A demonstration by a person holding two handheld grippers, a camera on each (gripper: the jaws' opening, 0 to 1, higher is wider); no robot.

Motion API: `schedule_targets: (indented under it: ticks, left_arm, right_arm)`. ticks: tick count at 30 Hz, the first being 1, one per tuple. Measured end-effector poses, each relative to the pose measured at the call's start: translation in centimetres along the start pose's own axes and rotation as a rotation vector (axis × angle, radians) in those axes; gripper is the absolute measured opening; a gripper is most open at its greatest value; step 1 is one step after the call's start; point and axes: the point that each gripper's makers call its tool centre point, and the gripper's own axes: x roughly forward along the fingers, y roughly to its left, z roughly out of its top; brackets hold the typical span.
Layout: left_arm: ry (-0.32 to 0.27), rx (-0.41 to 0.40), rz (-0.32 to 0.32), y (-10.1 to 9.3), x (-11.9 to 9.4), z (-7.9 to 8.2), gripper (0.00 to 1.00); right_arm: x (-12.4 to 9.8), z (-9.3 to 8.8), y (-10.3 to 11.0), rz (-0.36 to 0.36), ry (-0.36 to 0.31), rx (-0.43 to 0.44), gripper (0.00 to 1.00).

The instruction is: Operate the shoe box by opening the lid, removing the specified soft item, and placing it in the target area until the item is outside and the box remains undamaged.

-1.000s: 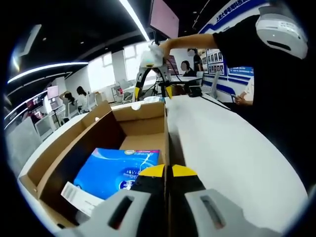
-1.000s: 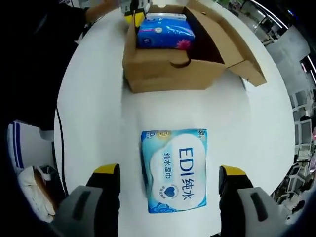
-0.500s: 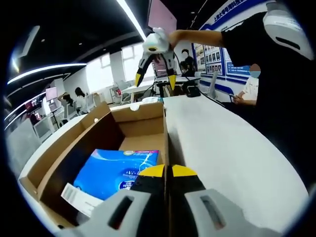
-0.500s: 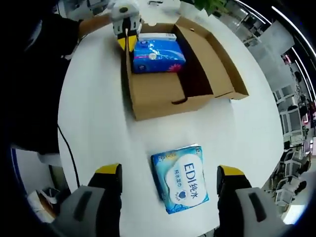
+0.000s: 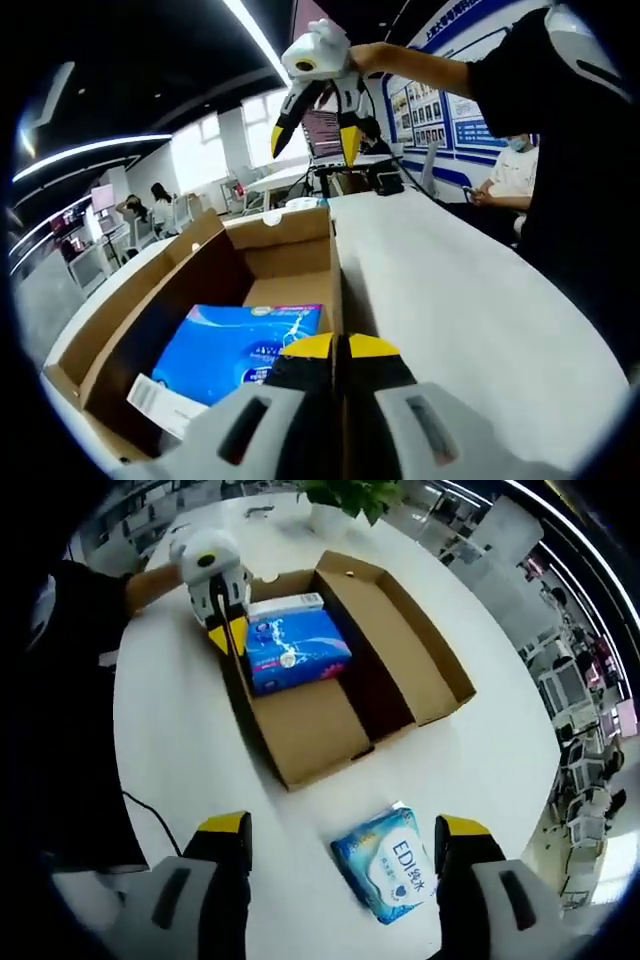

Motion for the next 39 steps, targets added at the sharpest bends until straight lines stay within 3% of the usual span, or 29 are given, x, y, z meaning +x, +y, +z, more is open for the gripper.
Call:
schedule_targets:
  ticks: [2, 4, 8, 11, 16, 21, 24, 29, 39]
  left_arm:
    - [0.002, -0.008, -0.002, 0.0, 0.0, 0.0, 0.02]
    - [0.001, -0.014, -0.008, 0.0, 0.0, -0.1, 0.02]
    - [0.003, -0.018, -0.015, -0.1, 0.1, -0.1, 0.02]
    - [0.002, -0.016, -0.019, -0.2, 0.0, 0.0, 0.02]
    - [0.001, -0.016, -0.021, -0.2, 0.1, 0.0, 0.02]
    - [0.000, -0.010, -0.020, -0.3, 0.1, 0.1, 0.02]
    - [-0.002, -0.003, -0.019, 0.1, 0.0, 0.0, 0.02]
    - [-0.002, -0.001, -0.020, 0.0, -0.1, 0.1, 0.02]
    - [-0.003, 0.001, -0.021, 0.1, -0.1, 0.0, 0.02]
  right_arm:
    - [-0.1, 0.9, 0.2, -0.017, -0.014, 0.037, 0.75]
    - [0.1, 2.7, 0.4, -0.028, -0.072, 0.139, 0.76]
    - [0.9, 4.3, 0.3, -0.046, -0.126, 0.266, 0.77]
    - [1.9, 5.1, 0.7, -0.039, -0.142, 0.303, 0.78]
    - [4.5, 8.7, 1.9, -0.048, -0.220, 0.379, 0.78]
    - [6.3, 11.1, 3.0, -0.039, -0.251, 0.412, 0.80]
    - [7.6, 11.7, 4.5, 0.002, -0.243, 0.439, 0.80]
    - [9.4, 12.4, 5.1, 0.017, -0.253, 0.529, 0.81]
    - [13.7, 14.0, 4.7, -0.017, -0.253, 0.616, 0.82]
